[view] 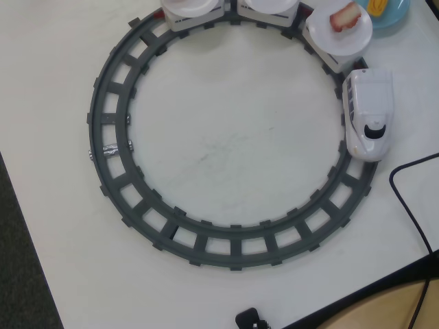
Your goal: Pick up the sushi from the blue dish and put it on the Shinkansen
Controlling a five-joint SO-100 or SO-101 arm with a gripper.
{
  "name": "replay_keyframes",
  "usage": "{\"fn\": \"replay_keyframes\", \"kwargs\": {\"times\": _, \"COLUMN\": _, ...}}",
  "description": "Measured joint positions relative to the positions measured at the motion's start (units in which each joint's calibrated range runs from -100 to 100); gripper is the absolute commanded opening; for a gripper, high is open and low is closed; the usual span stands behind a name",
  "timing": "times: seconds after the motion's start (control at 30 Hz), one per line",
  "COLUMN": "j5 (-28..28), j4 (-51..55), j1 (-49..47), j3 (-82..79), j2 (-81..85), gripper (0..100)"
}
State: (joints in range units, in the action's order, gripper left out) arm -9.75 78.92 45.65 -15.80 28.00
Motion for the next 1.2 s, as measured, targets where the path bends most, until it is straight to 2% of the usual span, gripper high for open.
{"fn": "replay_keyframes", "kwargs": {"times": 0.23, "j5": -2.04, "j4": 5.95, "j1": -2.6, "j3": 21.43, "j2": -27.28, "gripper": 31}}
{"fn": "replay_keyframes", "kwargs": {"times": 0.43, "j5": -4.39, "j4": 6.82, "j1": -2.28, "j3": 34.58, "j2": -44.63, "gripper": 31}}
{"fn": "replay_keyframes", "kwargs": {"times": 0.67, "j5": -6.75, "j4": 6.82, "j1": -2.84, "j3": 45.48, "j2": -57.6, "gripper": 31}}
{"fn": "replay_keyframes", "kwargs": {"times": 1.07, "j5": -7.01, "j4": 6.74, "j1": -5.12, "j3": 55.11, "j2": -73.18, "gripper": 31}}
{"fn": "replay_keyframes", "kwargs": {"times": 1.13, "j5": -7.01, "j4": 6.74, "j1": -5.12, "j3": 56.55, "j2": -74.44, "gripper": 27}}
{"fn": "replay_keyframes", "kwargs": {"times": 1.2, "j5": -7.01, "j4": 6.74, "j1": -5.12, "j3": 57.18, "j2": -74.86, "gripper": 18}}
